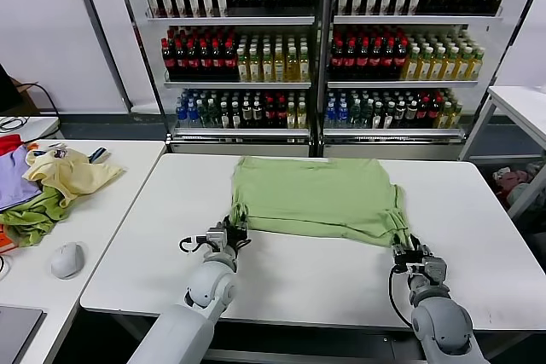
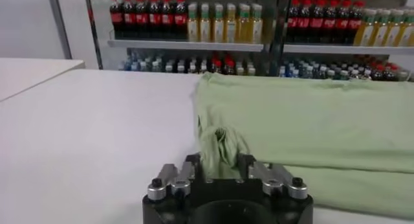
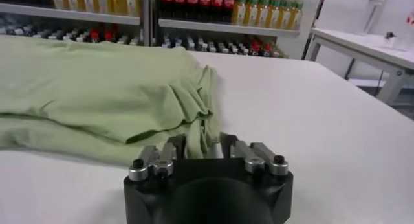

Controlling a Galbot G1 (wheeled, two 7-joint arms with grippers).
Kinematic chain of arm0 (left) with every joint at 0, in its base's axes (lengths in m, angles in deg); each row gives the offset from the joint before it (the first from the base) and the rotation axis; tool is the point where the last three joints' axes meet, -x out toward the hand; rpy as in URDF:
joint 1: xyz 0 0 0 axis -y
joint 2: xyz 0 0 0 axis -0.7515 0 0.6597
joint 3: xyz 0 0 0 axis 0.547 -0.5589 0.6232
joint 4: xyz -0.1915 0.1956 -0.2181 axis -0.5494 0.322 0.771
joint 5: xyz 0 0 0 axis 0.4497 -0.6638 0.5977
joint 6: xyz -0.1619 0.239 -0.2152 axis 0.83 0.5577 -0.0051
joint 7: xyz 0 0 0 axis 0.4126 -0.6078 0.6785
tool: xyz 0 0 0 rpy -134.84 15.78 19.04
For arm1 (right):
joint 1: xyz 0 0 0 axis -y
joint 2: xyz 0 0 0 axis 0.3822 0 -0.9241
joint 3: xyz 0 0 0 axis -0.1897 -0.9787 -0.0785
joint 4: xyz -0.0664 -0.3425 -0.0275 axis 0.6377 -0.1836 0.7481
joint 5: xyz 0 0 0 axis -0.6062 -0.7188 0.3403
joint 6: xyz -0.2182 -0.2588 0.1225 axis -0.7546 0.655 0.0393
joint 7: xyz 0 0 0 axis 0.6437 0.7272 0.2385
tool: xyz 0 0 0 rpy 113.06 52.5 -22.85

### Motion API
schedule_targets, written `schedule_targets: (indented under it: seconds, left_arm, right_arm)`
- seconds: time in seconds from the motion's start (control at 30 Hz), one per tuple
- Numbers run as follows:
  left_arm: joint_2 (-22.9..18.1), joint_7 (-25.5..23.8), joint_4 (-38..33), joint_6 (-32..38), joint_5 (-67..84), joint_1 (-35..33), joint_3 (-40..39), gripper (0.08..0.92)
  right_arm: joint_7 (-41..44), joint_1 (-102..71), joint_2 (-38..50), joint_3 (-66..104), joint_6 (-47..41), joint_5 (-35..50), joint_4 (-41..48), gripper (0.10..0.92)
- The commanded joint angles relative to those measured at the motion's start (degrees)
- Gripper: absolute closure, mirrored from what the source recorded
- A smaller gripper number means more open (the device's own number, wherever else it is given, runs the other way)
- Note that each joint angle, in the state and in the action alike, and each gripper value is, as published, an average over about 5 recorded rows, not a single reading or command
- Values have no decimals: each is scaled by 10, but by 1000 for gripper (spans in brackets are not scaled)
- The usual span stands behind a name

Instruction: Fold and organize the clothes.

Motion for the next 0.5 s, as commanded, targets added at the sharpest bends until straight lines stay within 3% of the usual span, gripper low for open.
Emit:
schedule_targets:
  seconds: [0.03,0.23,0.5]
  left_arm:
    - [0,1,3,-7,17,-2,0,749]
    - [6,-5,-33,-1,33,-31,11,879]
    - [12,-4,-137,0,9,-127,31,889]
  right_arm:
    - [-2,3,-1,-2,-6,8,5,802]
    - [8,-15,1,-2,7,6,-19,907]
    - [12,-99,-4,16,15,3,-101,911]
